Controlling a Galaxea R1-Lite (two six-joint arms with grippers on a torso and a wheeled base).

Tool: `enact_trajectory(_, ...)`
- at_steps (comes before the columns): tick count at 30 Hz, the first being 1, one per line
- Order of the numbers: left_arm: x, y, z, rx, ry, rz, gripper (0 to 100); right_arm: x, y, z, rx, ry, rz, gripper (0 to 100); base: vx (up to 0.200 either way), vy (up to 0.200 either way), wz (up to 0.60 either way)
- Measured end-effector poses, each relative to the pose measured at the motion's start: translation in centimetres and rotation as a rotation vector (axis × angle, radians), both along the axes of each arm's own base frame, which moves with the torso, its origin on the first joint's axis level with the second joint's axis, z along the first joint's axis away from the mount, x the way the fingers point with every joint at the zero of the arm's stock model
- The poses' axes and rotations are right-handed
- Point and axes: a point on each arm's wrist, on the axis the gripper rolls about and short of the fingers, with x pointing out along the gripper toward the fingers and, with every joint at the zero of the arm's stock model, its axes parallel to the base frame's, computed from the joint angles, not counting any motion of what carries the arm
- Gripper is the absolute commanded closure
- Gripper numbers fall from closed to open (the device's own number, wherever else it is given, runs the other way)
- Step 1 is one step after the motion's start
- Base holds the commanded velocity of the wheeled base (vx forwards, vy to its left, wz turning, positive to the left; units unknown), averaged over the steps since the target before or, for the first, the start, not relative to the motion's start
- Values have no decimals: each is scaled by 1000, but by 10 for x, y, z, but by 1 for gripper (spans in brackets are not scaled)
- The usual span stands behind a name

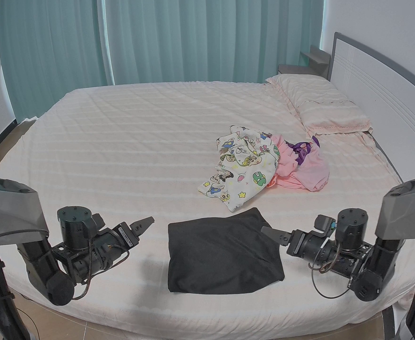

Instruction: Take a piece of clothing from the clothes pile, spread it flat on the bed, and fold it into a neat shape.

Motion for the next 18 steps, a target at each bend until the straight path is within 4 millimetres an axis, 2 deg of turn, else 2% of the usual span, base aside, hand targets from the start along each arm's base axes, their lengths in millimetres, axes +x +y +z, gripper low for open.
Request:
enact_trajectory(4, -12, 6, 23, 3, -43, 3, 0, -21, -18, 22, -14, -34, -58, 0, 0, 0, 0)
enact_trajectory(11, -48, 20, 55, 28, -124, 3, 0, -64, -43, 65, -4, -156, -122, 0, 0, 0, 0)
enact_trajectory(18, -91, 35, 72, 106, -182, 2, 0, -106, -65, 91, -54, -201, -185, 0, 0, 0, 0)
